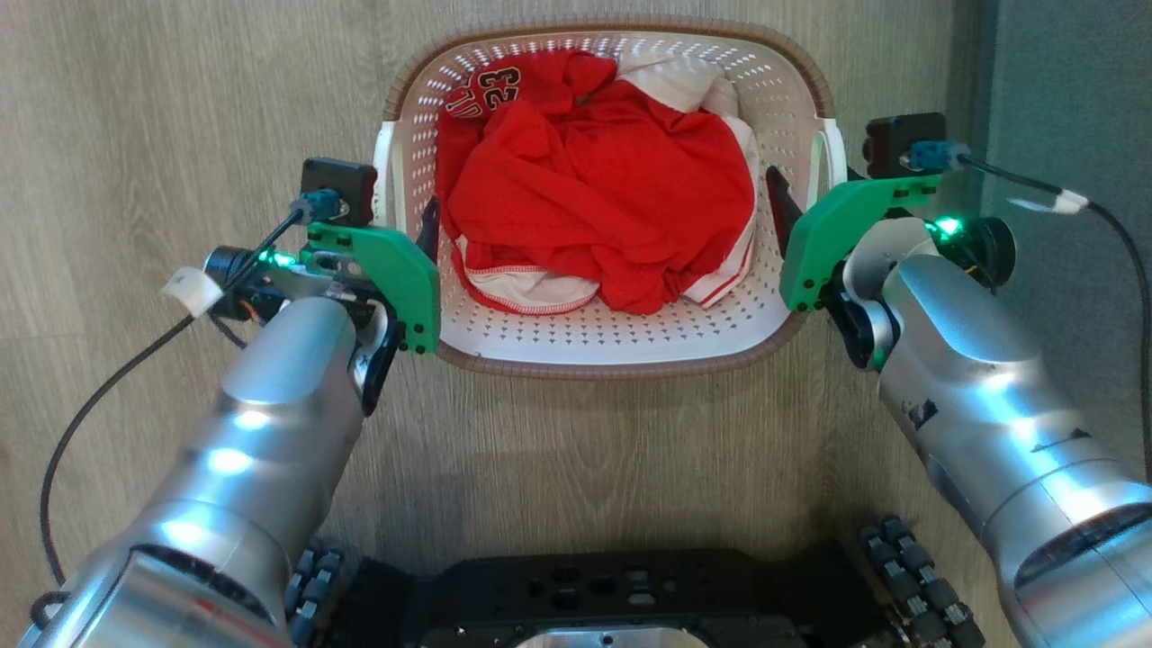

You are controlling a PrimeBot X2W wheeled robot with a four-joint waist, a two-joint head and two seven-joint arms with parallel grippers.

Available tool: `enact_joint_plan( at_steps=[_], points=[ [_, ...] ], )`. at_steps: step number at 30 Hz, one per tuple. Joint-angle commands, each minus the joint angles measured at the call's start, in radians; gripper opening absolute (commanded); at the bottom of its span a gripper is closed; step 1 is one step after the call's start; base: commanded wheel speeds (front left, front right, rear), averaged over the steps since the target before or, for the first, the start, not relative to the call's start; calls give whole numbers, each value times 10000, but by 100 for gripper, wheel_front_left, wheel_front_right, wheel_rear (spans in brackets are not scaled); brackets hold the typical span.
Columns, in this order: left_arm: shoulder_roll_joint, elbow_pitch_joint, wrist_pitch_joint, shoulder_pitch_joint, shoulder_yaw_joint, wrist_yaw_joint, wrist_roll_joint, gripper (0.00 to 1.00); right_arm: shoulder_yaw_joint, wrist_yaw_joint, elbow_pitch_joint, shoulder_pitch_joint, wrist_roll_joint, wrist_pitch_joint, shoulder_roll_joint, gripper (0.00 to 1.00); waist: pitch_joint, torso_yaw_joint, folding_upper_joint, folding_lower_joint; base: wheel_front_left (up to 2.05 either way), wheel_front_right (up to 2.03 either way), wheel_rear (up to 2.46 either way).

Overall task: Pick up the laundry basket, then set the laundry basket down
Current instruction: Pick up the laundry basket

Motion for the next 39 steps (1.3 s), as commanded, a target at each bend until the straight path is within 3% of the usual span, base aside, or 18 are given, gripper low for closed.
enact_joint_plan(
  at_steps=[1, 9, 38, 39],
  points=[
    [206, 53, 77, 90, -25, -4, -117, 100, 269, 71, -36, 261, 80, 61, 182, 100, 35, -31, -1, 0, 0, 0, 0],
    [206, 240, 805, -270, -637, -270, -700, 100, 756, 71, 506, -199, 469, 394, 110, 100, 401, 13, -1, 0, 0, 0, 0],
    [206, 52, 1427, -837, -2226, 27, -2713, 100, 1914, 71, 701, -611, 1859, 320, -97, 100, 955, 199, -1, 0, 0, 0, 0],
    [206, 49, 1446, -845, -2276, 27, -2781, 79, 1990, 71, 682, -610, 1894, 384, -95, 100, 960, 207, -1, 0, 0, 0, 0]
  ],
)
